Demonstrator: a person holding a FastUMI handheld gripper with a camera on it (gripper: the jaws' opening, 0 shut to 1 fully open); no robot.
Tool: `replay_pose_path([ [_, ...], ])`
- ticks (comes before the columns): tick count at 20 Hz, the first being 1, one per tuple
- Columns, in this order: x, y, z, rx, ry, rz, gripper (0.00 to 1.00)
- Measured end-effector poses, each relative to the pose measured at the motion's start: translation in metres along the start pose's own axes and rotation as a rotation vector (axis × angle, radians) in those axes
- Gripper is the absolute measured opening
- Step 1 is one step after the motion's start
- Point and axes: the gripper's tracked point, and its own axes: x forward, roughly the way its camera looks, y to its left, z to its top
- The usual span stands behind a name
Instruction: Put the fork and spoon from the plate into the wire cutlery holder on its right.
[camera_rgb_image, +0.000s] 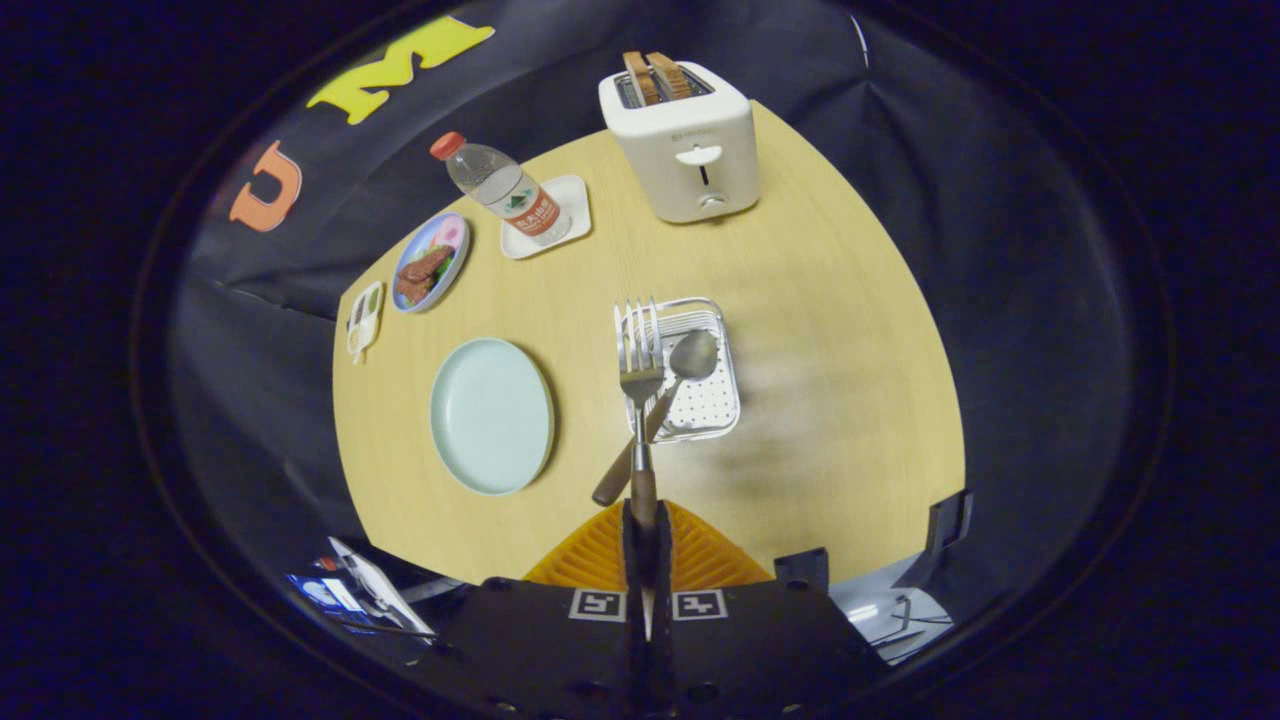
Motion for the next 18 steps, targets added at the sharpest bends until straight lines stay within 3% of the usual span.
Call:
replay_pose_path([
  [11,0.005,-0.011,0.005,0.043,0.193,-0.053,0.06],
  [18,0.008,-0.006,0.025,0.036,0.151,-0.069,0.06],
])
